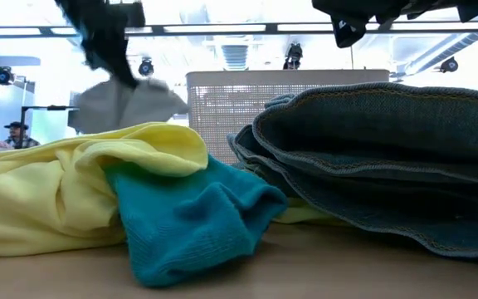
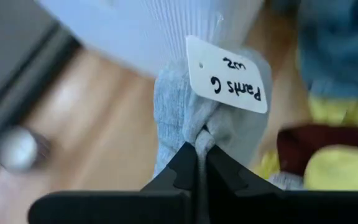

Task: Sort clothes
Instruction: Put the gray shorts into the white bin, then put the top red striped sock into the white bin

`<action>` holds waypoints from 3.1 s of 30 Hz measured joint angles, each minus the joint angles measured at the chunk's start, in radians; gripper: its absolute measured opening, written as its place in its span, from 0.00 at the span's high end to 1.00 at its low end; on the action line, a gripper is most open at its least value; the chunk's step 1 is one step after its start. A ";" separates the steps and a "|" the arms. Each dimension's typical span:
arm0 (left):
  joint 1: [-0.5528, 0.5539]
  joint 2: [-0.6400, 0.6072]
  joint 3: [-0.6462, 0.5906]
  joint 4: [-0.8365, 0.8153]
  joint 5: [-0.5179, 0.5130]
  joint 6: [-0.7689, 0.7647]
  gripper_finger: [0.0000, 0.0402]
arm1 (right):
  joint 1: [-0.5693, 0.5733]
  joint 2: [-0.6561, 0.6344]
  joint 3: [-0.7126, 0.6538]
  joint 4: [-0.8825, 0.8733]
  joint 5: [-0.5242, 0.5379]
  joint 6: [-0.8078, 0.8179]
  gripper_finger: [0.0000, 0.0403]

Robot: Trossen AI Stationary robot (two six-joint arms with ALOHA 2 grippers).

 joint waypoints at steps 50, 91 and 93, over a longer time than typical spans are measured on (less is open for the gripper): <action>0.380 0.637 0.685 0.400 0.447 0.599 0.94 | -0.001 0.000 -0.015 -0.091 0.125 0.020 1.00; 0.104 0.014 0.174 -0.161 0.237 0.112 0.47 | 0.002 0.000 -0.016 -0.094 0.113 0.066 1.00; 0.096 -0.029 0.111 -0.161 0.277 0.041 0.47 | 0.002 0.000 -0.016 -0.095 0.113 0.064 1.00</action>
